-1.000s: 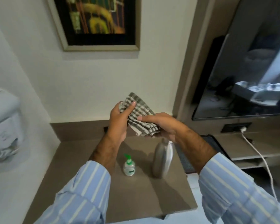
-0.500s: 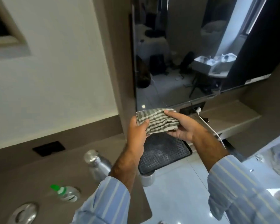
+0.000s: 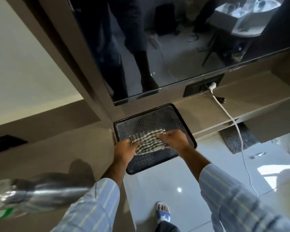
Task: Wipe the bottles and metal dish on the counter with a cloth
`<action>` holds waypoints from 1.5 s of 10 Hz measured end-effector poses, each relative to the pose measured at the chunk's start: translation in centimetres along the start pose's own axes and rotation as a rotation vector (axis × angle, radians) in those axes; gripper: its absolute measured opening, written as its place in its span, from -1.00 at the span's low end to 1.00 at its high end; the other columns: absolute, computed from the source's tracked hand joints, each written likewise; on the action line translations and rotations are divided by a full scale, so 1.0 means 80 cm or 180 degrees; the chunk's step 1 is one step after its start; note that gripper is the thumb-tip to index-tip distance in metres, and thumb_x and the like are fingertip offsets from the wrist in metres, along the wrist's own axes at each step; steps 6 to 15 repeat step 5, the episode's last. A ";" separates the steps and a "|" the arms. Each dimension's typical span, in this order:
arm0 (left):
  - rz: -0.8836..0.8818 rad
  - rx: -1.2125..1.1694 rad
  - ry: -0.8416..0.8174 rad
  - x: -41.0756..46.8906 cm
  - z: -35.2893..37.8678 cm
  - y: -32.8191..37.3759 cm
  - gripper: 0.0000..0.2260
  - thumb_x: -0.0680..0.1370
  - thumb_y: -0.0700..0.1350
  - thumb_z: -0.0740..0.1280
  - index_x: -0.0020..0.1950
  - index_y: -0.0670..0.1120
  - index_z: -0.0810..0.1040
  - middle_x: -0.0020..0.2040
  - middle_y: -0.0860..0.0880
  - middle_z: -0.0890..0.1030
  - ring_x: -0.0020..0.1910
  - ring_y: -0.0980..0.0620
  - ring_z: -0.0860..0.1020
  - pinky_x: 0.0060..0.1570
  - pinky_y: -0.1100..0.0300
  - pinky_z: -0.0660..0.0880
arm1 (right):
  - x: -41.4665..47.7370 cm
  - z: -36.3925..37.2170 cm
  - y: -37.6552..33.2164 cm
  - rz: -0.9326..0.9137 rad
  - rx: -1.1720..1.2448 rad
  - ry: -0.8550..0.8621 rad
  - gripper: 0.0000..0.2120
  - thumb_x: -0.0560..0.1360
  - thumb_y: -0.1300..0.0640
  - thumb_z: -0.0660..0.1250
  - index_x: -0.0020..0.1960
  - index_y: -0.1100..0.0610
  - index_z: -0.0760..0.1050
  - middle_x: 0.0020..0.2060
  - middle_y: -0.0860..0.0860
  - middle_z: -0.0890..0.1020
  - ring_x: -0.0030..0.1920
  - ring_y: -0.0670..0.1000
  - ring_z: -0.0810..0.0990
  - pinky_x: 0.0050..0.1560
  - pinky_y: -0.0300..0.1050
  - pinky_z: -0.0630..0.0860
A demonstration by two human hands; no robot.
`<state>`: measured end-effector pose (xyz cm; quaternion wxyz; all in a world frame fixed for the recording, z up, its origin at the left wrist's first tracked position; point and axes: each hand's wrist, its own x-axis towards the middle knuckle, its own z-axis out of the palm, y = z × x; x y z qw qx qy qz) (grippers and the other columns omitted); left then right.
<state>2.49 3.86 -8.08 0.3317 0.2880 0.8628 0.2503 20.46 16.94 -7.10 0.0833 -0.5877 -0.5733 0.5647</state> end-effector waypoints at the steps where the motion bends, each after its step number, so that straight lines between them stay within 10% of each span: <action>1: -0.0266 -0.0049 -0.0081 0.031 0.015 -0.019 -0.74 0.53 0.04 0.47 -0.16 -0.14 0.59 -0.11 -0.29 0.73 -0.11 -0.28 0.72 -0.06 -0.14 0.67 | 0.040 0.019 0.011 0.0183 -0.0251 -0.0156 -0.75 0.50 0.11 0.52 0.02 0.31 0.72 -0.05 0.20 0.78 -0.02 0.15 0.78 0.07 0.07 0.72; 4: -0.0114 0.0580 0.0017 0.031 0.004 -0.014 -0.68 0.57 -0.06 0.39 0.23 -0.22 0.57 0.18 -0.24 0.69 0.18 -0.26 0.64 0.18 -0.07 0.58 | 0.015 0.031 -0.006 -0.0115 -0.1085 -0.0040 -0.52 0.55 -0.15 0.41 0.27 0.21 0.61 0.05 0.13 0.72 0.00 0.09 0.66 -0.15 -0.15 0.48; 5: 0.0233 0.0632 -0.0010 -0.003 -0.030 0.017 -0.51 0.60 -0.03 0.36 0.46 -0.23 0.44 0.42 -0.26 0.52 0.41 -0.24 0.48 0.41 -0.04 0.43 | -0.057 -0.024 -0.045 -0.0765 -0.0054 0.0753 -0.62 0.54 -0.22 0.41 0.23 -0.03 0.65 0.03 -0.01 0.75 0.03 0.03 0.72 0.01 -0.04 0.65; 15: 0.0233 0.0632 -0.0010 -0.003 -0.030 0.017 -0.51 0.60 -0.03 0.36 0.46 -0.23 0.44 0.42 -0.26 0.52 0.41 -0.24 0.48 0.41 -0.04 0.43 | -0.057 -0.024 -0.045 -0.0765 -0.0054 0.0753 -0.62 0.54 -0.22 0.41 0.23 -0.03 0.65 0.03 -0.01 0.75 0.03 0.03 0.72 0.01 -0.04 0.65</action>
